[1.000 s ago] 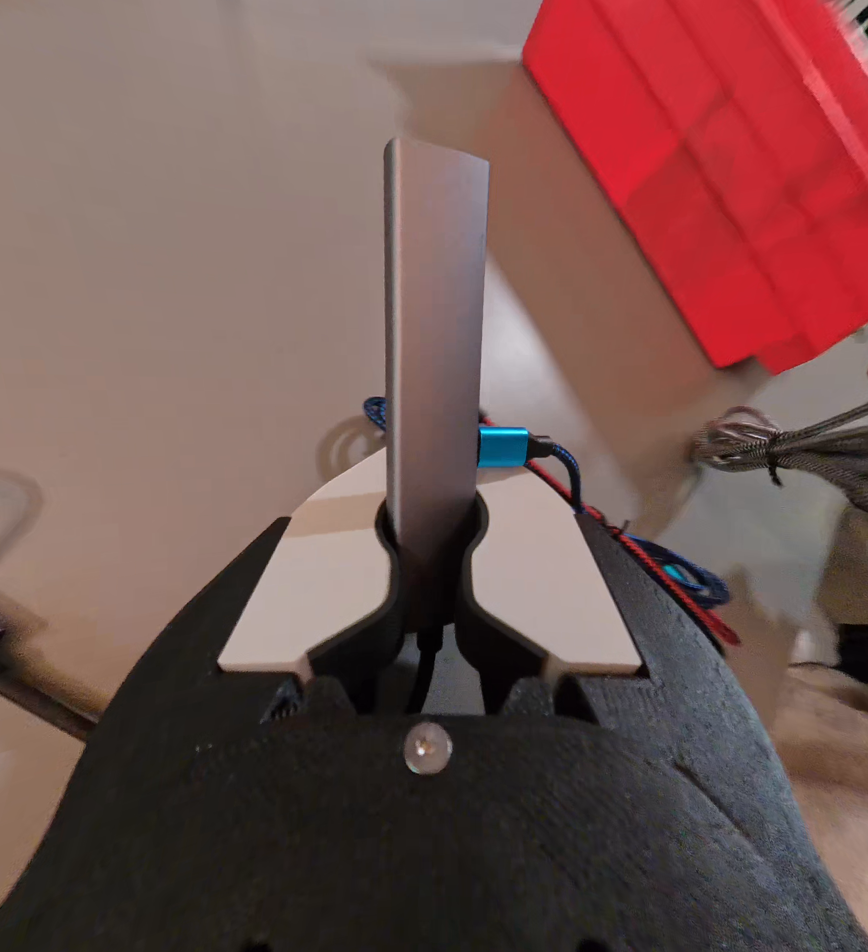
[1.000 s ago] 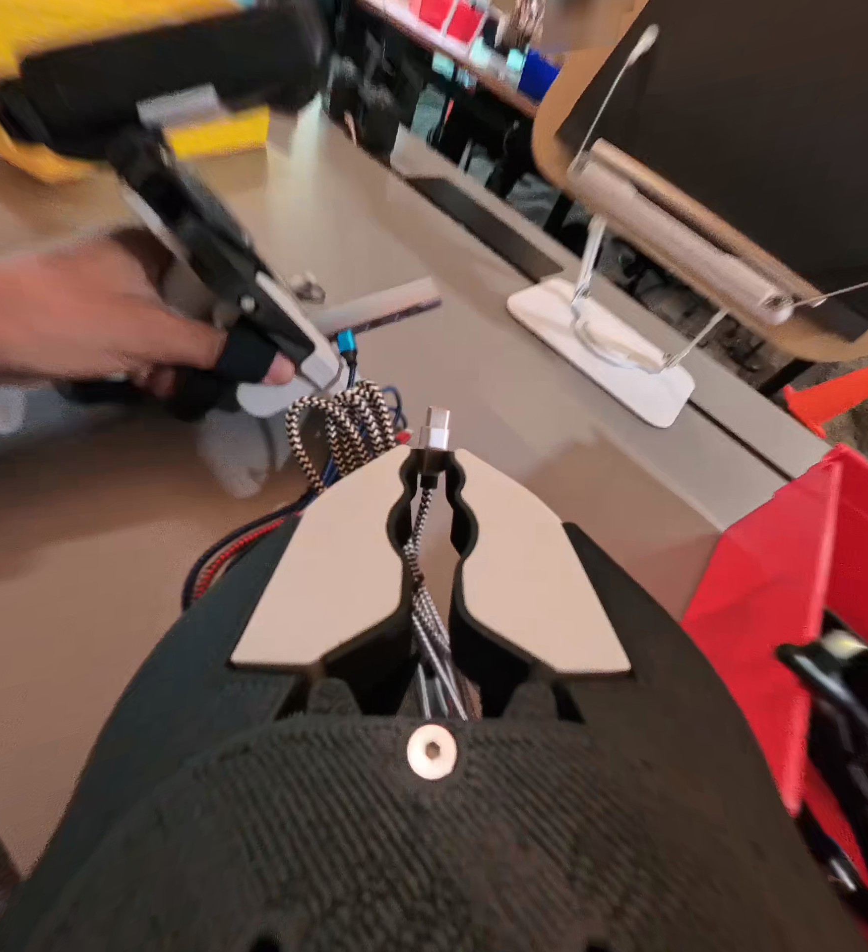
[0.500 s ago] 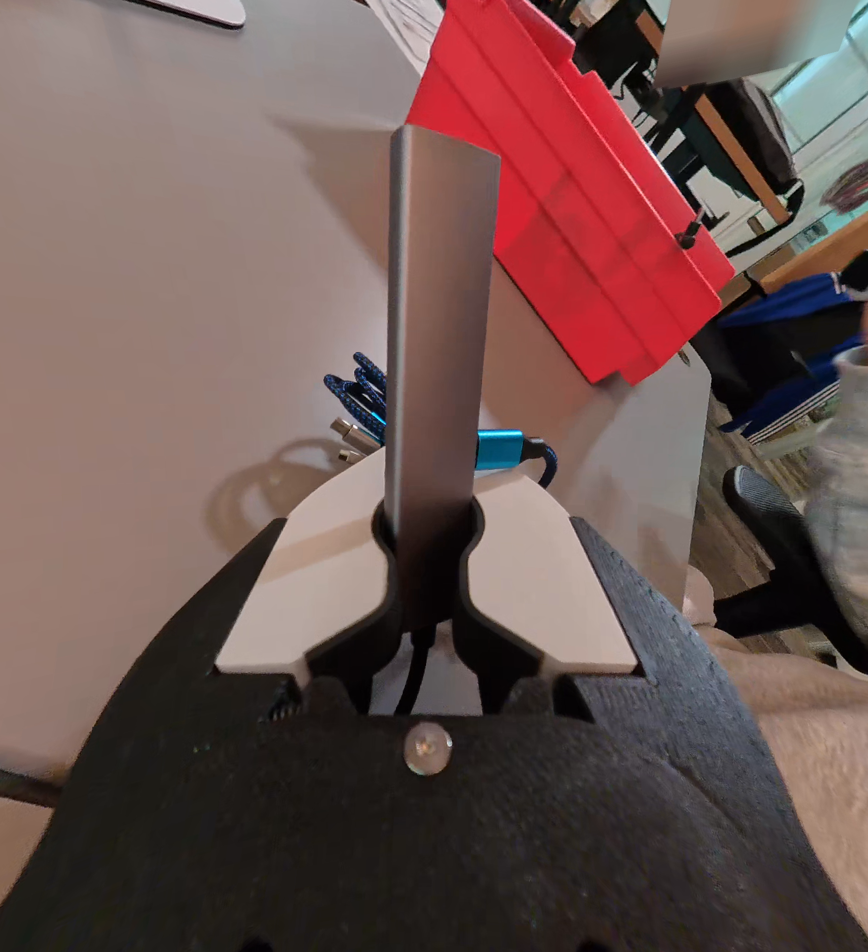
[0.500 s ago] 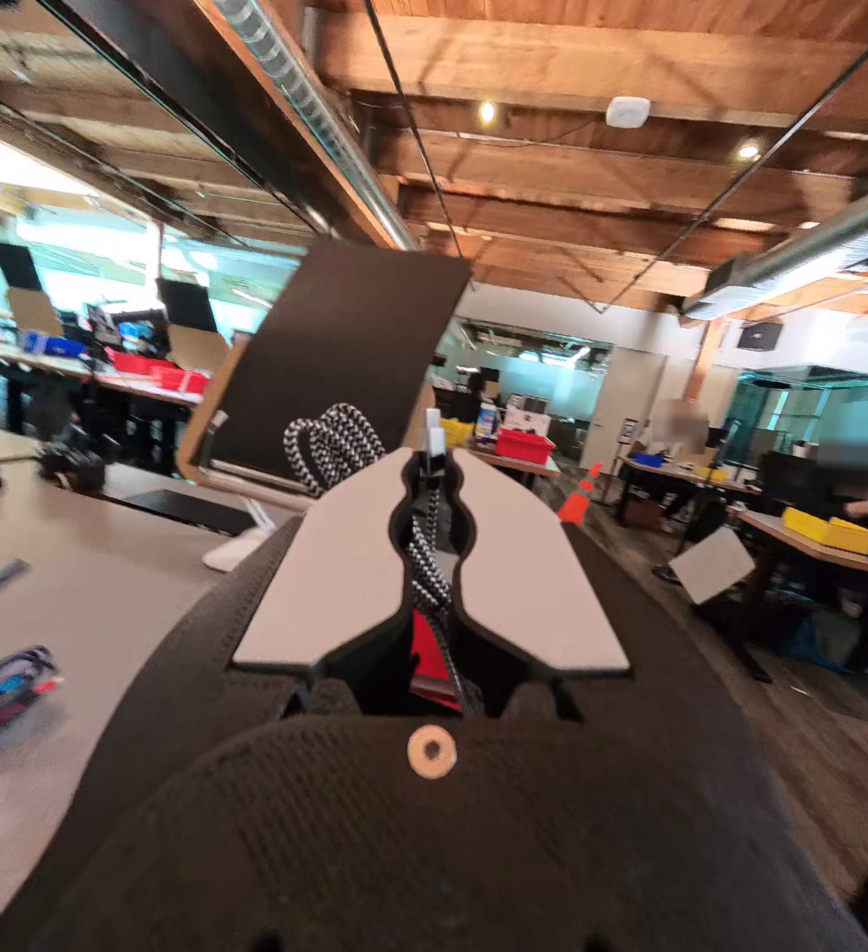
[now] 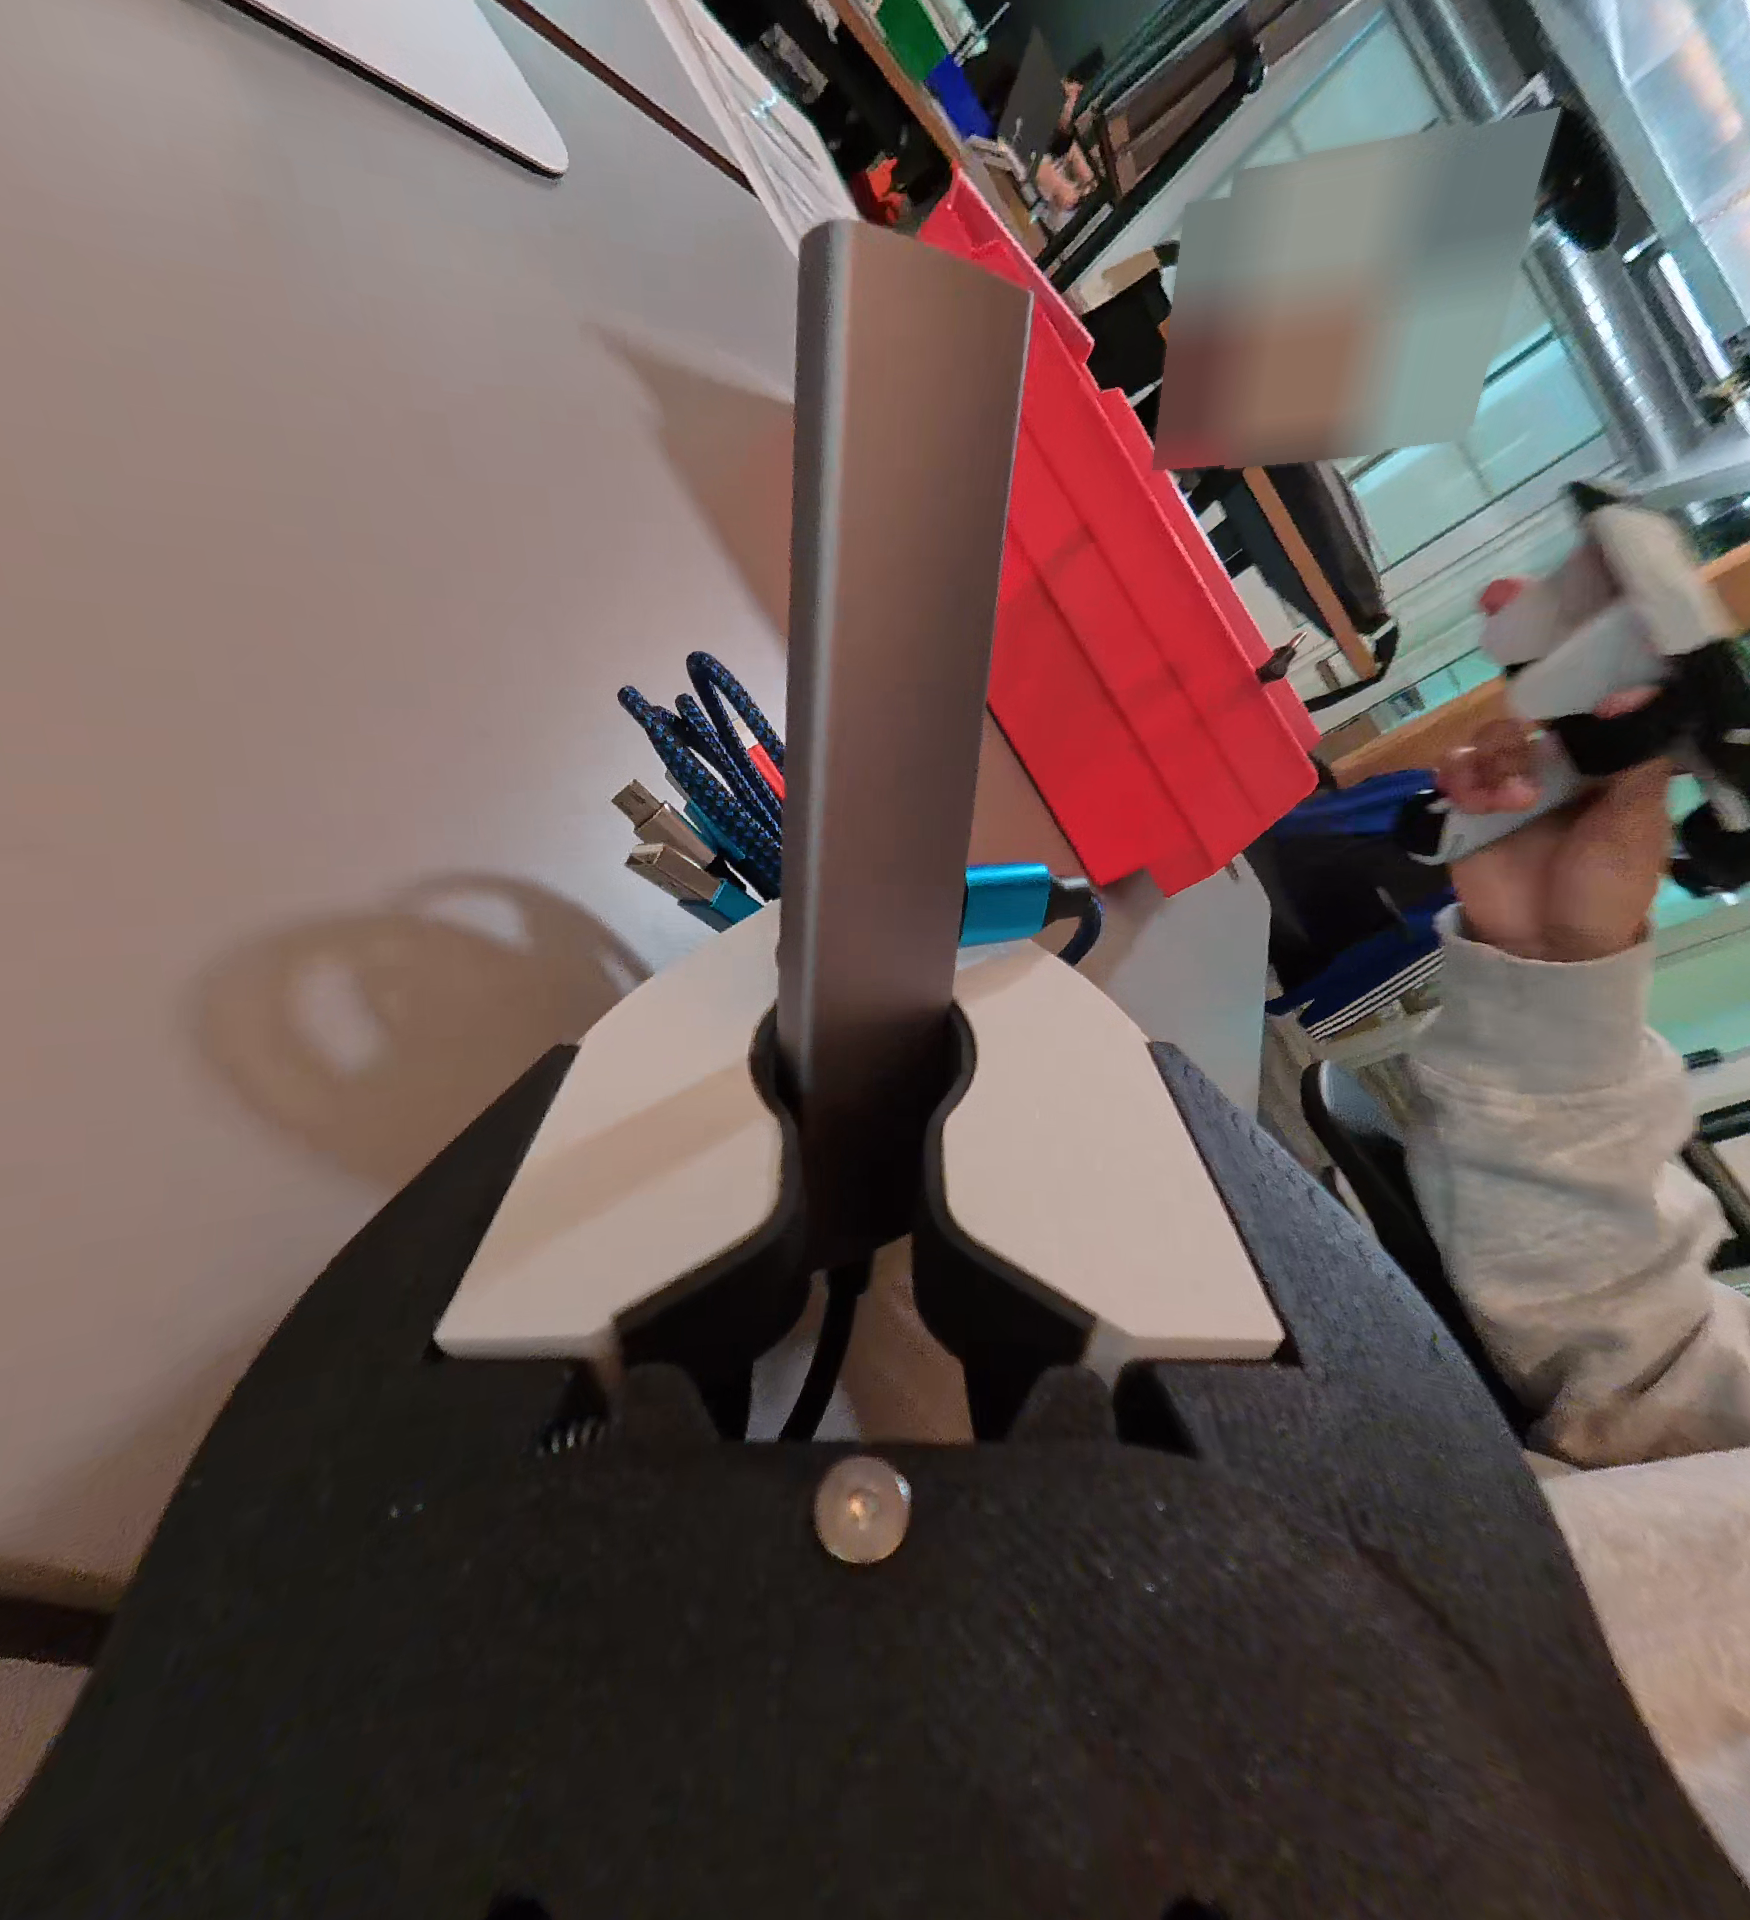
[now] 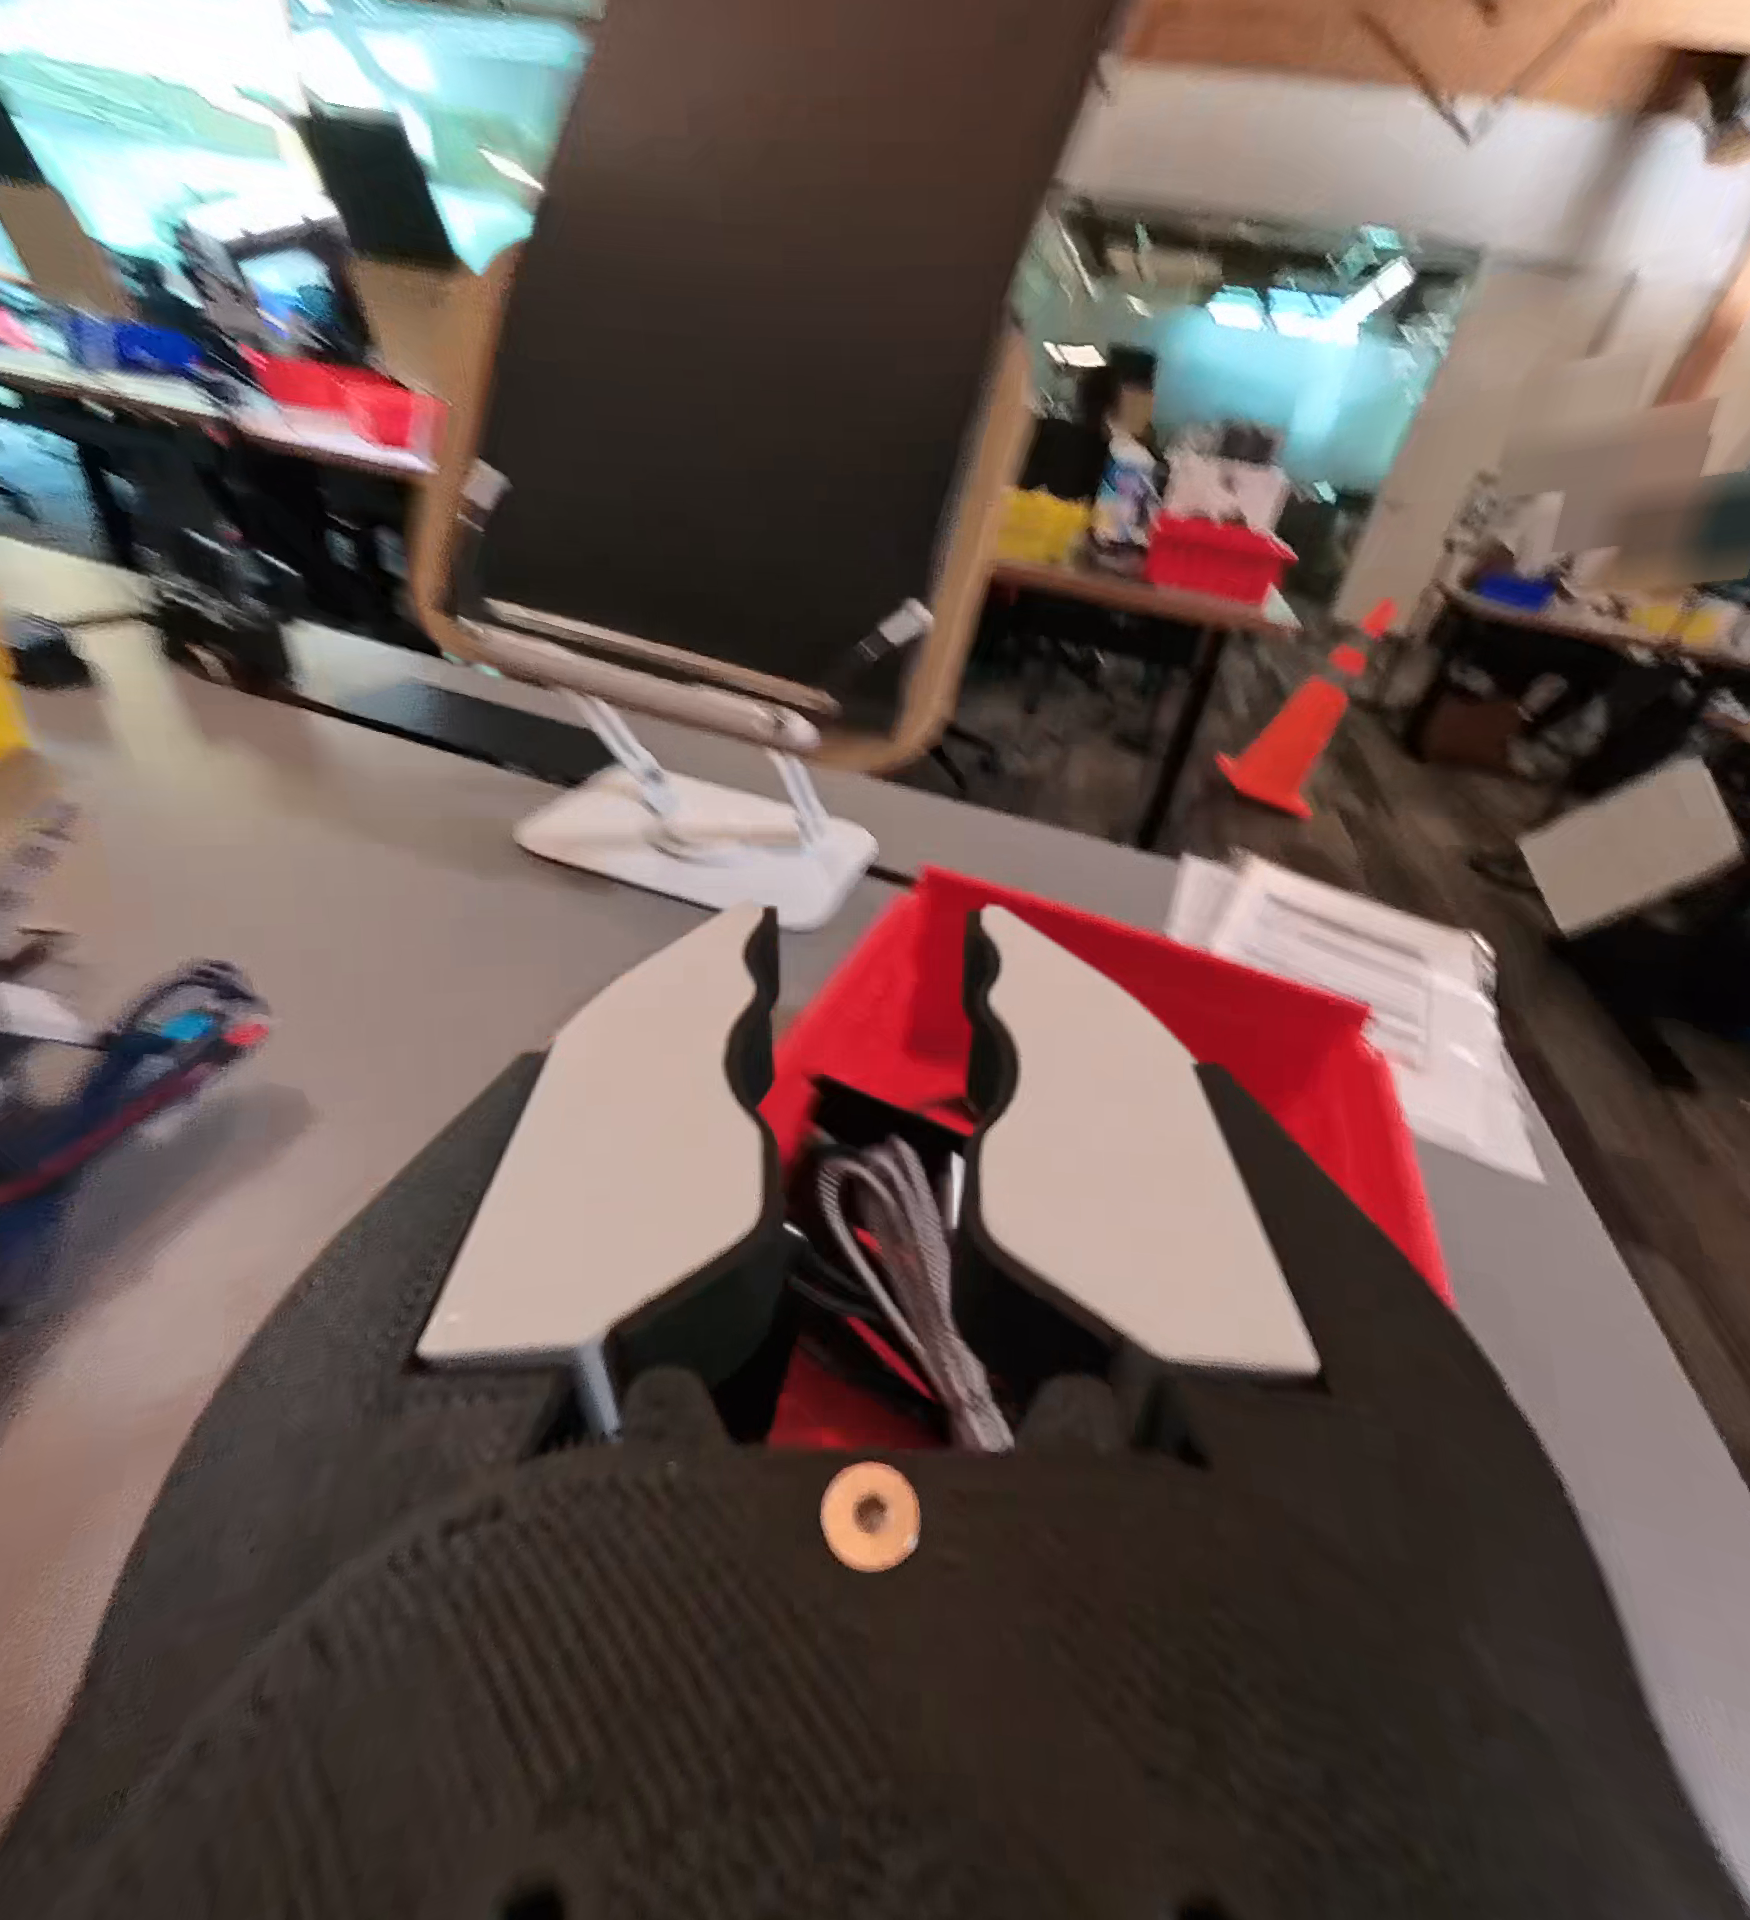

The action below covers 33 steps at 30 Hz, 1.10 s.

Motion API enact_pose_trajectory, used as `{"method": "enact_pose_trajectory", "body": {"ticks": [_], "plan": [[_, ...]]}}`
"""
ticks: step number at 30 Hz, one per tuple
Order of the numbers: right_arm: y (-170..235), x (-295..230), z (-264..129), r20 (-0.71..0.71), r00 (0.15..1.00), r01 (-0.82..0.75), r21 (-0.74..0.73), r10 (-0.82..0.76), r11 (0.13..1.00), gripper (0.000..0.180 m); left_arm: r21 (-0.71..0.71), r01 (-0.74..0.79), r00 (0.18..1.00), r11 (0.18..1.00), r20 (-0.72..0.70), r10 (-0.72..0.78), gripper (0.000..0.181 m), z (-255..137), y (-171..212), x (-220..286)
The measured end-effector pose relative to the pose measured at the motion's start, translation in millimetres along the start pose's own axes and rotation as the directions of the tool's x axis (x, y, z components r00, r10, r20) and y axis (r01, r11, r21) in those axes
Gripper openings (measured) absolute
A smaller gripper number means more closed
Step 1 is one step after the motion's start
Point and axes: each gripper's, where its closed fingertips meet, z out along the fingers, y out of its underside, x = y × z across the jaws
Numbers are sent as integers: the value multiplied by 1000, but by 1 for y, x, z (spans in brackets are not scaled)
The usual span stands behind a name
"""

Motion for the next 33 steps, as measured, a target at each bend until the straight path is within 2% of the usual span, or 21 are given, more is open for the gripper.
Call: {"method": "enact_pose_trajectory", "body": {"ticks": [2,4,7,10,12,14,17,22,24,28,31,33], "plan": [[-23,-44,-3,121,992,15,78,-25,997,31,-25,-35,999,999,25,35,19,3,4,2],[-27,-99,-1,255,965,45,92,-67,995,30,-64,-86,996,994,34,88,19,9,12,9],[-1,-183,6,434,896,94,31,-98,995,31,-154,-172,984,973,13,176,19,24,31,25],[53,-229,17,487,853,251,-66,-189,966,38,-270,-286,956,919,-12,294,19,38,52,39],[85,-240,19,500,825,364,-112,-264,925,38,-322,-370,920,872,8,393,19,42,60,41],[102,-246,19,519,810,390,-131,-273,911,34,-350,-446,876,824,18,482,19,45,66,44],[113,-251,17,558,810,330,-177,-181,927,21,-360,-488,833,795,78,547,19,47,64,40],[112,-244,21,552,830,225,-209,-75,952,26,-334,-486,847,808,48,529,20,46,62,44],[118,-241,22,550,827,270,-211,-114,939,28,-336,-461,855,821,77,512,20,46,61,40],[124,-245,21,544,805,385,-177,-236,906,31,-324,-372,916,870,27,401,20,50,65,46],[124,-245,25,495,773,509,-110,-397,854,31,-325,-355,923,877,29,384,19,49,65,45],[123,-248,24,465,724,593,-44,-509,804,25,-318,-340,931,885,17,363,19,49,64,45]]}}
